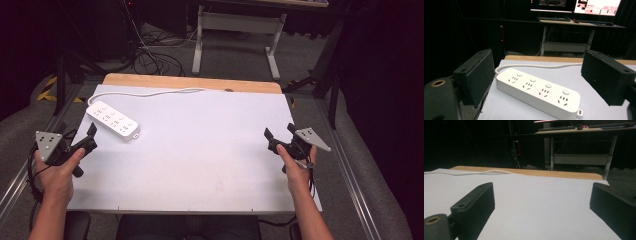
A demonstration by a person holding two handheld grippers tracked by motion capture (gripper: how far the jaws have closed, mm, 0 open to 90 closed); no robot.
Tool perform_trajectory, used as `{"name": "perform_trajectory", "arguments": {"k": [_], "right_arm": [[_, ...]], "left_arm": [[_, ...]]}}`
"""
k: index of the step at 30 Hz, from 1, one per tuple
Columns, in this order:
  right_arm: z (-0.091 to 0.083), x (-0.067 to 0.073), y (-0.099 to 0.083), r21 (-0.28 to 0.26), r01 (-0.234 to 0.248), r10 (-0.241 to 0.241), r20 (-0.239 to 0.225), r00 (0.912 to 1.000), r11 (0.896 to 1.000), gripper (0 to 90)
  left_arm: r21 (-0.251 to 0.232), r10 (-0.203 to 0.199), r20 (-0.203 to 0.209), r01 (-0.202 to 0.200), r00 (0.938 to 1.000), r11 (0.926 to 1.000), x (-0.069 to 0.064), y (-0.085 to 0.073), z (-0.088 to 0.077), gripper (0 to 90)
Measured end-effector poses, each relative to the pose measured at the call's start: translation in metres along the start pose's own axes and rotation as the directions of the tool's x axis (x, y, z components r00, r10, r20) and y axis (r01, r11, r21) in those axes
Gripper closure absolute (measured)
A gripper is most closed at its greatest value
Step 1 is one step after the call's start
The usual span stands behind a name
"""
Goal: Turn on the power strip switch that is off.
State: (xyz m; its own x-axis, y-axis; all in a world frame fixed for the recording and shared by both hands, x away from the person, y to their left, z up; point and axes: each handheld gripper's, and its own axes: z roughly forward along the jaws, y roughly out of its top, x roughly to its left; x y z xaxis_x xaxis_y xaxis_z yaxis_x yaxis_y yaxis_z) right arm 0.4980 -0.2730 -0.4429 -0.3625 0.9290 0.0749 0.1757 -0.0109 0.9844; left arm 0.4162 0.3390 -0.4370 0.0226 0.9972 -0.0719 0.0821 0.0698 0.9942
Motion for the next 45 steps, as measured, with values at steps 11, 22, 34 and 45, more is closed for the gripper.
{"name": "perform_trajectory", "arguments": {"k": [11,22,34,45], "right_arm": [[-0.002,-0.001,0.001,-0.007,0.000,0.000,0.003,1.0000,1.000,6.7],[-0.001,-0.001,0.000,-0.006,0.008,-0.008,0.006,1.0000,1.000,7.7],[-0.002,0.001,0.000,-0.014,0.031,-0.031,0.001,0.9995,0.999,8.5],[-0.001,0.002,0.000,-0.008,0.034,-0.034,-0.001,0.9994,0.999,8.5]], "left_arm": [[0.005,-0.019,-0.006,0.019,0.9998,0.9998,0.001,0.001,0.001,20.0],[-0.001,-0.035,-0.023,0.035,0.9991,0.9994,0.005,0.002,0.001,53.3],[-0.002,0.015,0.024,-0.015,0.9996,0.9999,0.003,0.005,0.007,90.0],[0.007,0.017,0.032,-0.018,0.9993,0.9998,0.005,0.005,0.019,90.0]]}}
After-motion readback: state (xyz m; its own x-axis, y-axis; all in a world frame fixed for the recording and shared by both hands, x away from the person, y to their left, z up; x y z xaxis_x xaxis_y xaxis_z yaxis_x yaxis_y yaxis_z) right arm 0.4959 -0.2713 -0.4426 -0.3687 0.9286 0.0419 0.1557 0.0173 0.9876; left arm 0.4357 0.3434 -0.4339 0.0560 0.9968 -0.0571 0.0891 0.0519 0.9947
